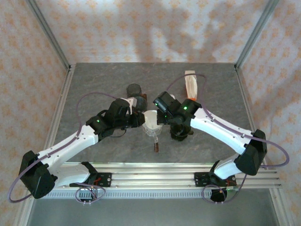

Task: Place the coffee filter in the dripper

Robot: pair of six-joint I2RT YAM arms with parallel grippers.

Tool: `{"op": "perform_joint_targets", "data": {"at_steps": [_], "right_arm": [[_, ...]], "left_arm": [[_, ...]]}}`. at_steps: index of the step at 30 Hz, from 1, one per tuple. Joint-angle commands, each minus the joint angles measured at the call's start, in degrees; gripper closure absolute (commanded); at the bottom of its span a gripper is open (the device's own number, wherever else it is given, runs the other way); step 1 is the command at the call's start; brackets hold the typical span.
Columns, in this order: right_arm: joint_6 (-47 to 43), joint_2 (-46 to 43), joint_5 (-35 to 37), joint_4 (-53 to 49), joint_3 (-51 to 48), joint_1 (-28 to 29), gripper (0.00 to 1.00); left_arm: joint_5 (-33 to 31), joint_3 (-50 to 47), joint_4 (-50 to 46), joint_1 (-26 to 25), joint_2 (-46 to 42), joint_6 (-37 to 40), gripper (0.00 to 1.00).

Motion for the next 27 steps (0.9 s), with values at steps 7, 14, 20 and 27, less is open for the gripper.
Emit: {"op": "perform_joint_targets", "data": {"at_steps": [7, 14, 20, 27], "right_arm": [[0.3, 0.6, 1.7, -1.2, -0.5, 0.1, 0.67], [1.7, -1.3, 1.8, -0.6, -0.3, 0.1, 0.42], [5.4, -3.7, -0.4, 0.5, -1.7, 0.3, 0.41], [6.5, -4.3, -1.7, 1.5, -3.8, 1.1, 0.46]], "left_arm": [[0.1, -0.8, -0.7, -0.5, 0.3, -0.6, 0.81], [0.1, -0.8, -0.7, -0.5, 0.4, -0.6, 0.81], [0.2, -1.0, -0.3, -0.5, 0.6, -0.7, 0.81], [0.2, -1.0, 0.0, -0.5, 0.7, -0.8, 0.81]]}}
